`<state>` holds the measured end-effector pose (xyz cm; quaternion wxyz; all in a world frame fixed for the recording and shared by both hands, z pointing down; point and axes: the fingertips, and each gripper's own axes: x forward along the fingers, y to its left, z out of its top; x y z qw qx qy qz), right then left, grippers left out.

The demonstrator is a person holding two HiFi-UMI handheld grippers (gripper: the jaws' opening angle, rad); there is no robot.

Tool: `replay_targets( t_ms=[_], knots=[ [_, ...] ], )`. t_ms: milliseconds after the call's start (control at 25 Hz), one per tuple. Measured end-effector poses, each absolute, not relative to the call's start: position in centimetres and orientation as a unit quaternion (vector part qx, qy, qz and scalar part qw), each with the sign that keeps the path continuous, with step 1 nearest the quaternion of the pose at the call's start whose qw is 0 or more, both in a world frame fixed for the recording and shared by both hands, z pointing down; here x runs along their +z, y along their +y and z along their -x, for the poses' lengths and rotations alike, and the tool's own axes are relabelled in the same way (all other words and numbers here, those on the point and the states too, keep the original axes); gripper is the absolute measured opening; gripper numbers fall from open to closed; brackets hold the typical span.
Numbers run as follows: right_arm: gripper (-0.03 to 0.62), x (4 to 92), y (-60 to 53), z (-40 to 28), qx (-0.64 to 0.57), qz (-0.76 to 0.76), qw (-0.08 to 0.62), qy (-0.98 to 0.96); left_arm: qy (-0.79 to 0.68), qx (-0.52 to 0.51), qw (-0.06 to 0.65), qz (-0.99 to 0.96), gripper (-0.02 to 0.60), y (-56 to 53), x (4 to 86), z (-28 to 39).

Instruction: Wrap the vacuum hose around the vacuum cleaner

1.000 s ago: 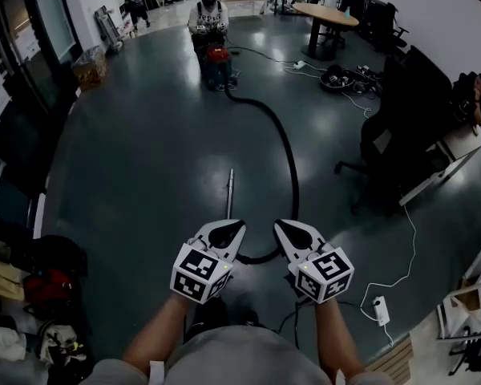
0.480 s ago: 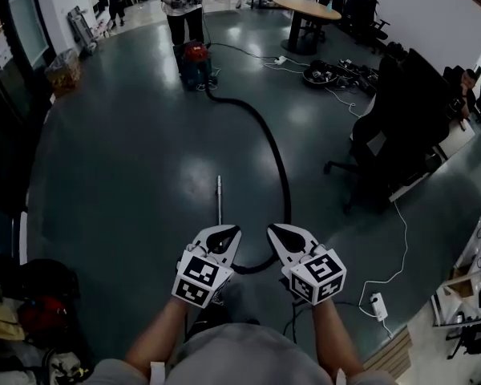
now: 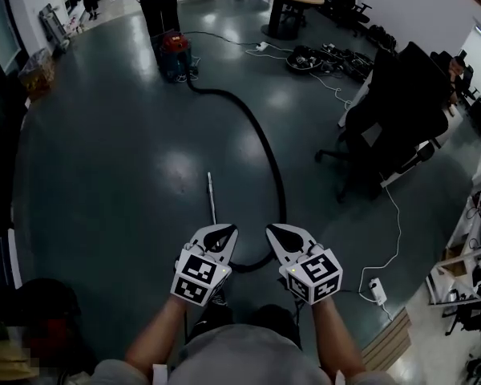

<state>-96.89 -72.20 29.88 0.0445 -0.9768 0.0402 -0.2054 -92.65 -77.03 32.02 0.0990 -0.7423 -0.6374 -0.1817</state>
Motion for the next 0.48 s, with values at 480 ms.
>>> replay_targets(
  t_ms=[480],
  knots=[
    [0.005,34.0,-68.4,94.1,-0.246,0.966,0.037,0.073,-0.619,-0.224,0.093,0.747,0.008,-73.1,36.3,89.2]
  ],
)
